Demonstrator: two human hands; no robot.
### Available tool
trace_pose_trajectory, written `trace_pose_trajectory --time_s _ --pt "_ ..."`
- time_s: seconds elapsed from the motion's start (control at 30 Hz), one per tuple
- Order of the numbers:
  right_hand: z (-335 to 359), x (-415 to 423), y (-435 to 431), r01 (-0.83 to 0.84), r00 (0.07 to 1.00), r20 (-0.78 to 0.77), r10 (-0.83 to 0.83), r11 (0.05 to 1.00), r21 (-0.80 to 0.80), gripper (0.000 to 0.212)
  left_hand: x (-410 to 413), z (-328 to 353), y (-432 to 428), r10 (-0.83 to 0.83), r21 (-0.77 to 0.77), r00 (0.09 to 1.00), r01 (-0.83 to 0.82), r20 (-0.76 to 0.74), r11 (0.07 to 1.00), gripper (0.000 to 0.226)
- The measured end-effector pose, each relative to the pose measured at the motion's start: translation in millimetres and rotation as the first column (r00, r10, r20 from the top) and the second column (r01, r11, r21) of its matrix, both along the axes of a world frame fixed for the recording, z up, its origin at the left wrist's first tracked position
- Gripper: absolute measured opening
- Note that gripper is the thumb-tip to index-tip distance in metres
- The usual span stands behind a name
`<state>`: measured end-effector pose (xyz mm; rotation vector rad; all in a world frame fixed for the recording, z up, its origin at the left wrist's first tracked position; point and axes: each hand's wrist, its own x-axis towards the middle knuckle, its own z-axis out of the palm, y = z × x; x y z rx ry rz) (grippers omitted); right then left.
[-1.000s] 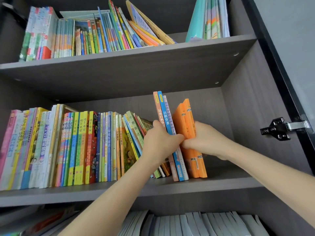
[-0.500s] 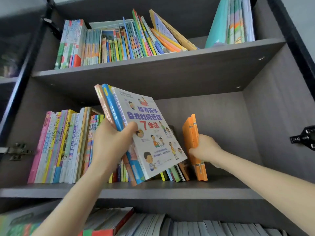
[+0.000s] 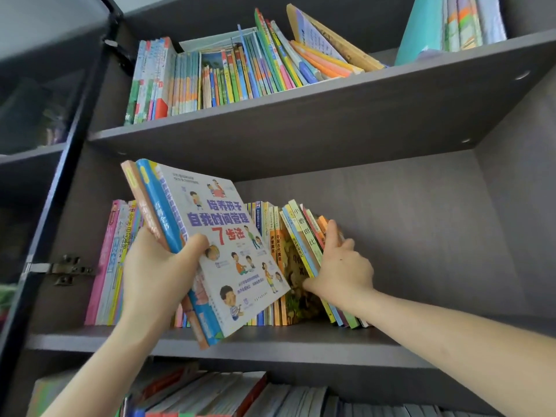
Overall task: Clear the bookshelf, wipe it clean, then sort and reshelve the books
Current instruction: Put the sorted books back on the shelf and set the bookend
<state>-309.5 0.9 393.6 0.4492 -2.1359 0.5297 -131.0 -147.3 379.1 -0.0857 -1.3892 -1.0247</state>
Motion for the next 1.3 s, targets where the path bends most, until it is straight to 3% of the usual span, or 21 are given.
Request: trace_pose_trajectory --time_s 0.23,0.53,0.63,0.8,0.97,1.1,1.3 --pt "9.6 -6.4 29.0 -0.084 0.994 0.047 0.099 0.965 -0.249 0.091 -19.9 -0.6 24.5 -0.105 -0.13 0.993 0.111 0.058 0.985 0.026" --pt "20.0 -14.2 56.4 -0.108 0.986 0.068 0.154 0.885 -0.453 0.087 -45.6 13.2 48.6 -0.143 -0.168 0.976 0.171 0.164 0.971 0.024" --pt "20.0 -13.3 60.7 -0.112 0.982 0.077 0.171 0.863 -0.492 0.087 -41.0 16.1 44.6 -0.118 -0.162 0.986 0.136 0.116 0.977 0.026" --pt "19.8 -11.4 68.9 -0.115 0.982 0.069 0.178 0.839 -0.531 0.088 -19.7 27.6 42.5 -0.134 -0.08 0.987 0.127 -0.09 0.989 0.023" --pt "18.9 -8.9 70.9 -0.101 0.986 0.052 0.159 0.814 -0.571 0.088 -9.1 33.9 44.1 -0.097 -0.119 0.99 0.084 -0.107 0.989 0.025" --pt "18.2 -7.9 69.4 -0.103 0.987 0.044 0.157 0.808 -0.58 0.091 -30.9 28.1 61.1 -0.091 -0.219 0.995 0.098 0.042 0.971 0.028" --pt "15.7 -8.3 72.8 -0.077 0.99 0.055 0.132 0.817 -0.571 0.091 -115.1 14.3 80.0 0.098 -0.3 0.937 0.007 0.335 0.954 0.025"
